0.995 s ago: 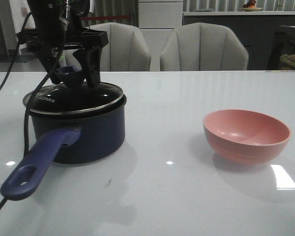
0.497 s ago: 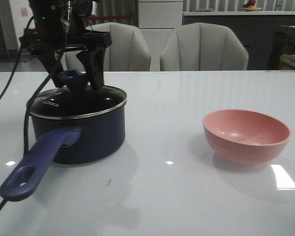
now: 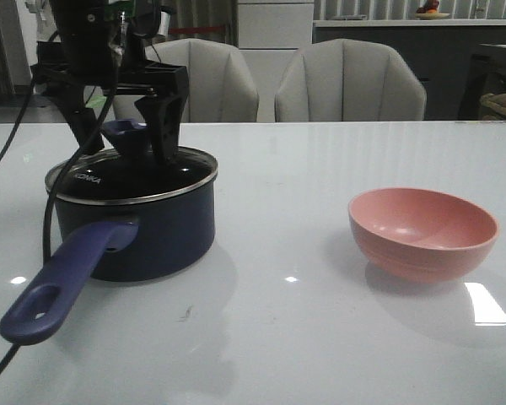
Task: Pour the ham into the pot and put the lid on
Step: 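Lower the lid onto the saucepan with the left gripper, then open the left gripper and raise it away from the lid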
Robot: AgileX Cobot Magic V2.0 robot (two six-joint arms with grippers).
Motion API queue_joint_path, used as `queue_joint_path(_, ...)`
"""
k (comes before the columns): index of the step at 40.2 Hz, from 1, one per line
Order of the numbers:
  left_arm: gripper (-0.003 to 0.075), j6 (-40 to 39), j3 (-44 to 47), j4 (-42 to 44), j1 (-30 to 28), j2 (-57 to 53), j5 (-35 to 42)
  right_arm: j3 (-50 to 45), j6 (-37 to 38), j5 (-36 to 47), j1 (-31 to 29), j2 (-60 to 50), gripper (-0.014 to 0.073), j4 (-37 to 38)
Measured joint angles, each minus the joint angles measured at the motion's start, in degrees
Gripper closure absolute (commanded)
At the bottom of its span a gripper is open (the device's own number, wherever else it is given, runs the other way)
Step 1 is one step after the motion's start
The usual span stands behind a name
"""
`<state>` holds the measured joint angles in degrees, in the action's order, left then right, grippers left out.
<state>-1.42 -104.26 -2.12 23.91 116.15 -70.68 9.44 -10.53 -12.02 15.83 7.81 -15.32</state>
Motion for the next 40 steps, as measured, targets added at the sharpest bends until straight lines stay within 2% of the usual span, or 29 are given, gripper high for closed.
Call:
queue_joint_path(11,0.0083,0.0,-2.1,0.3,0.0,-4.2,-0.2,0.0,0.0,0.0,0.0,0.0,0.045,0.0)
queue_joint_path(18,0.0083,0.0,2.2,0.3,0.0,-12.4,1.5,0.0,0.0,0.0,0.0,0.0,0.045,0.0)
queue_joint_path(29,0.0083,0.0,19.4,0.7,0.0,-28.6,9.5,0.0,0.0,0.0,0.0,0.0,0.045,0.0)
queue_joint_path(40,0.0083,0.0,41.2,0.7,0.0,-47.4,22.3,0.0,0.0,0.0,0.0,0.0,0.045,0.0)
